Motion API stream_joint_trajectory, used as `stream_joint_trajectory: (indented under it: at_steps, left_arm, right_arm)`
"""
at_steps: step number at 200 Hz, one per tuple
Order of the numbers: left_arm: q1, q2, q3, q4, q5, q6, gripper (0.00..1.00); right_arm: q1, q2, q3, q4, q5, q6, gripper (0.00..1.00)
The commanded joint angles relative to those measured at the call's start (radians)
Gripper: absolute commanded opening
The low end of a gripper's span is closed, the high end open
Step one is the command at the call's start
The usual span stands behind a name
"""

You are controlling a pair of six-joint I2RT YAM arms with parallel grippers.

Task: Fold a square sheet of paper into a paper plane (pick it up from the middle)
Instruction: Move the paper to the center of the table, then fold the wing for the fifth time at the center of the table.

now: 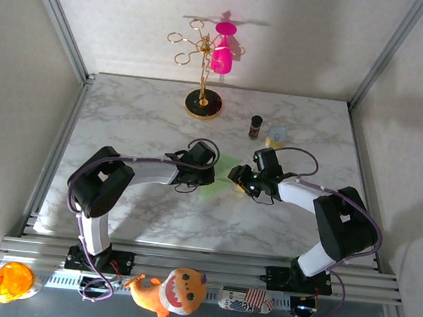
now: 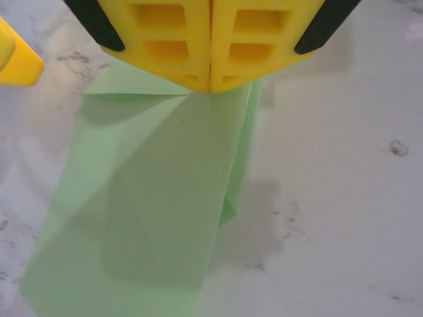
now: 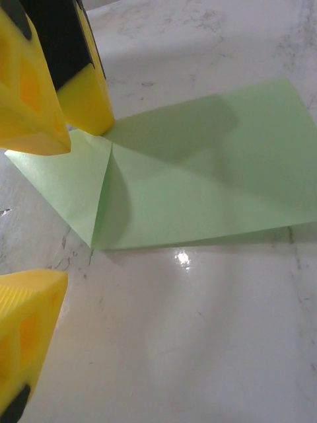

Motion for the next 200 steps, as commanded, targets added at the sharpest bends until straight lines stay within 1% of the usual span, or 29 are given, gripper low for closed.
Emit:
stream_joint_trajectory:
  at_steps: [1, 20, 88, 130, 157, 200]
  left_arm:
    - [0.001, 0.025, -0.024, -0.029, -0.058, -0.037, 0.06]
    - [0.002, 0.036, -0.033, -0.029, -0.061, -0.048, 0.05]
    - [0.003, 0.044, -0.047, -0.022, -0.057, -0.045, 0.04]
    - [0.004, 0.041, -0.052, -0.014, -0.047, -0.043, 0.04]
    - [0.007, 0.029, -0.055, -0.013, -0.047, -0.042, 0.04]
    - [0.021, -0.003, -0.064, -0.010, -0.041, -0.045, 0.05]
  right_arm:
    - [0.017, 0.035, 0.039, -0.019, -0.018, 0.031, 0.47]
    - [0.028, 0.057, 0.053, -0.020, -0.028, 0.032, 0.46]
    - [0.043, 0.120, 0.094, 0.000, -0.063, 0.035, 0.42]
    - [0.043, 0.147, 0.103, 0.046, -0.100, 0.040, 0.40]
    - [0.043, 0.147, 0.095, 0.100, -0.138, 0.047, 0.35]
    - [0.044, 0.180, 0.099, 0.084, -0.137, 0.049, 0.27]
